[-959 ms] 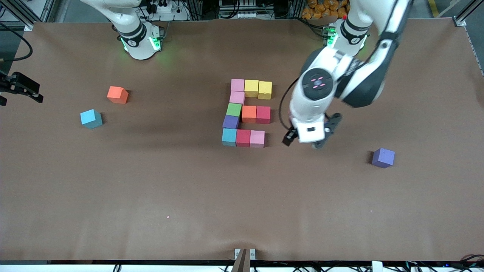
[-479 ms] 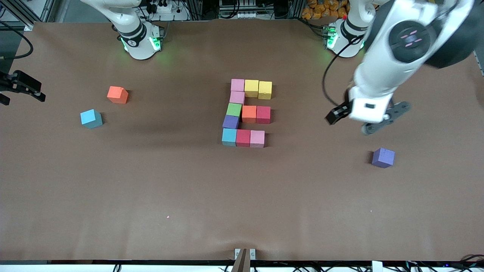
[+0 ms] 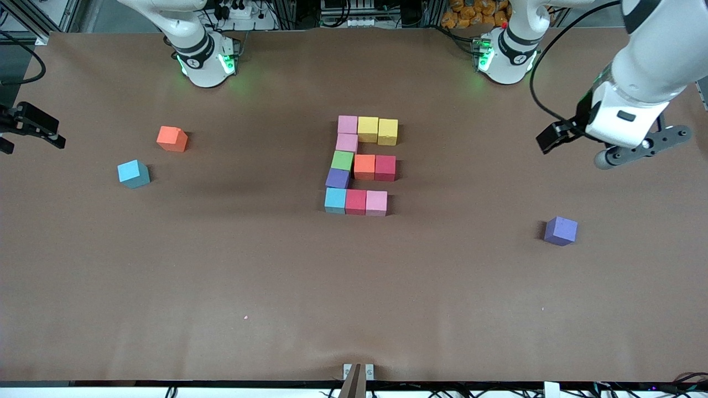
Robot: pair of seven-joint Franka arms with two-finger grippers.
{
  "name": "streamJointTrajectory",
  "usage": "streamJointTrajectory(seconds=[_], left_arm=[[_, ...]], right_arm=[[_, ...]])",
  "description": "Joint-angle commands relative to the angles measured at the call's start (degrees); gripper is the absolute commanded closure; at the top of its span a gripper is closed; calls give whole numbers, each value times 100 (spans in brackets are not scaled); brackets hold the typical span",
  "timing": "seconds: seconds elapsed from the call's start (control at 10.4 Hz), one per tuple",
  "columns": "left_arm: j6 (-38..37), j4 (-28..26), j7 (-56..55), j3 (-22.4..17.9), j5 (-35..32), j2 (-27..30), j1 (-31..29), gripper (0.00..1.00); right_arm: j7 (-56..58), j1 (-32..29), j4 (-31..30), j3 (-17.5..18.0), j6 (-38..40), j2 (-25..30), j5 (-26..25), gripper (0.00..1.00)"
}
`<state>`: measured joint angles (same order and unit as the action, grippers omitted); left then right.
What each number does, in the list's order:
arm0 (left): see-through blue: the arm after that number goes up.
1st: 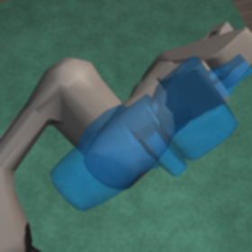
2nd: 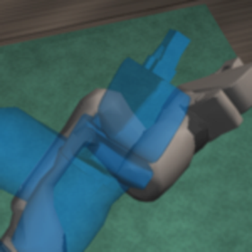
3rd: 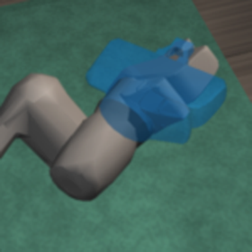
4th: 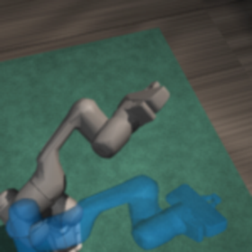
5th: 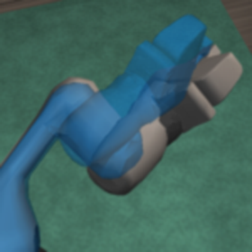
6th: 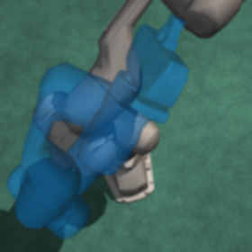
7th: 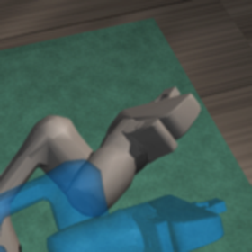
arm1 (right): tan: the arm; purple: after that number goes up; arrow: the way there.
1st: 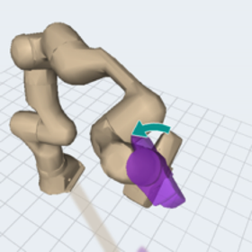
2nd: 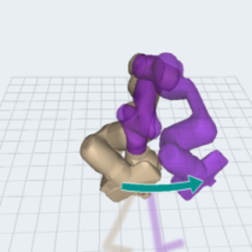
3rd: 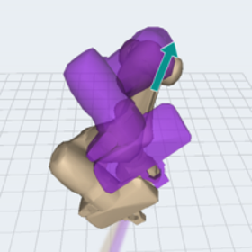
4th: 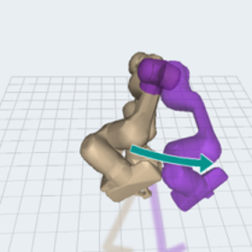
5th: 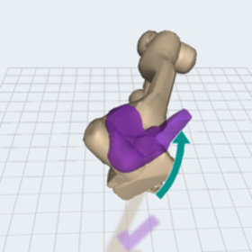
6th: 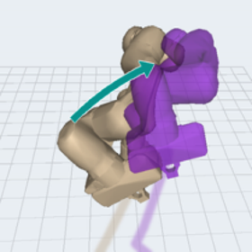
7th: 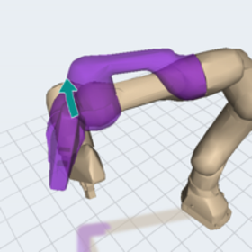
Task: Arrange 11 blocks into digit 3
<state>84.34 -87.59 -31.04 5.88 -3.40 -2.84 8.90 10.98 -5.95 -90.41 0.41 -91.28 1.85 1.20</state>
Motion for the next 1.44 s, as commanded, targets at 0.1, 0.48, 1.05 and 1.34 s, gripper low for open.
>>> streamJointTrajectory(seconds=[0.1,0.48,1.05,1.34], left_arm=[[-426,225,256,36,-83,135,-281,0],[-497,383,1267,1196,137,397,-1855,0],[-322,-213,1294,1188,805,784,-1927,0],[-68,-223,1294,1275,500,759,-1883,0]], right_arm=[[19,7,50,-6,31,35,82,0],[19,33,24,3,14,26,82,0],[19,24,33,3,-30,17,82,0],[36,33,6,3,-21,8,65,0]])
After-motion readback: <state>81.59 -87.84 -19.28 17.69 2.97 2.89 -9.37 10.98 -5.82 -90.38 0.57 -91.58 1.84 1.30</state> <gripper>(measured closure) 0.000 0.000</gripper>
